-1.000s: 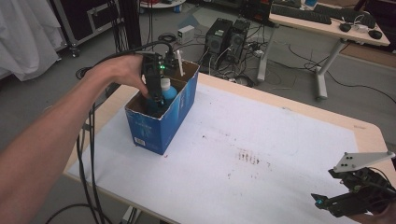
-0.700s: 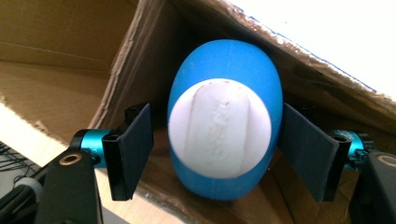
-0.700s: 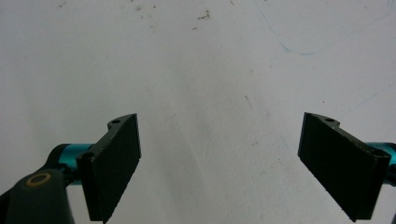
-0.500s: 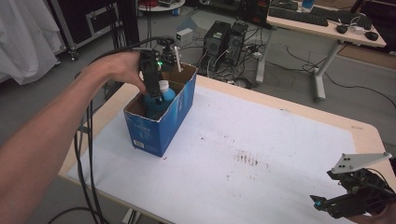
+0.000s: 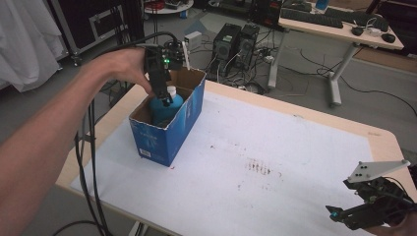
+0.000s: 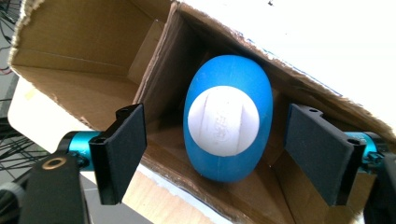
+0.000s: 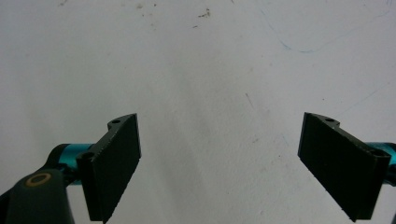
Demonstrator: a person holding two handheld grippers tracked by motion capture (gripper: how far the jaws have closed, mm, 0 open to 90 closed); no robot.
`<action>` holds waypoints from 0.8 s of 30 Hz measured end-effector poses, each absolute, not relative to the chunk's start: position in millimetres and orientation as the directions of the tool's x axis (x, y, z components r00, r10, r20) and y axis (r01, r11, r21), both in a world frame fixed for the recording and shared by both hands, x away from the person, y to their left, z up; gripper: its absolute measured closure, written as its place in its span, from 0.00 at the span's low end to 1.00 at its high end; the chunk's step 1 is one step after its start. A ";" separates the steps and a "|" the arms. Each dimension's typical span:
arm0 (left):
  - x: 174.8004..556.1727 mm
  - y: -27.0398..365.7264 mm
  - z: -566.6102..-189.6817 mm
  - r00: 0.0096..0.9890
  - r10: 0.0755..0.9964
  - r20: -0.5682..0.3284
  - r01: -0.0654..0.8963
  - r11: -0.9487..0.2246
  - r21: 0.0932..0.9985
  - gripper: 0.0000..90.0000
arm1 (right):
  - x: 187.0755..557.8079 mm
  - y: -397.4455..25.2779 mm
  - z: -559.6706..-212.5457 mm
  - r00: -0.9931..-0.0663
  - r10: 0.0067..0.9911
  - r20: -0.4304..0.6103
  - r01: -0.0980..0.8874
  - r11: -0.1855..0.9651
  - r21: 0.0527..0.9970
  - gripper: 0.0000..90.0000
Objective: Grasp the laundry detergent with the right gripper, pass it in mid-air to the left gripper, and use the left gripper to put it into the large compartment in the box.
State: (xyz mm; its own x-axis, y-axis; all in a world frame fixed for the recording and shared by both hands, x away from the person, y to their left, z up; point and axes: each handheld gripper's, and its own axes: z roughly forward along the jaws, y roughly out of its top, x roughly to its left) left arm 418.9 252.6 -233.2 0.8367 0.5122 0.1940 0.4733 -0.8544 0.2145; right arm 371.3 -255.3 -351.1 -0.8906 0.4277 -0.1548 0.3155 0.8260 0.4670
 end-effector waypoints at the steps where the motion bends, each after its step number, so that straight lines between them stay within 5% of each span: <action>1: 418.9 252.6 -233.2 0.837 0.512 0.194 0.473 -0.854 0.215 0.24 | 371.3 -255.3 -351.1 -0.891 0.428 -0.155 0.316 0.826 0.467 0.14; 24: 409.1 180.4 -196.3 0.904 0.364 0.224 0.313 -0.920 0.234 0.20 | 369.1 -254.5 -350.9 -0.889 0.429 -0.158 0.317 0.828 0.463 0.14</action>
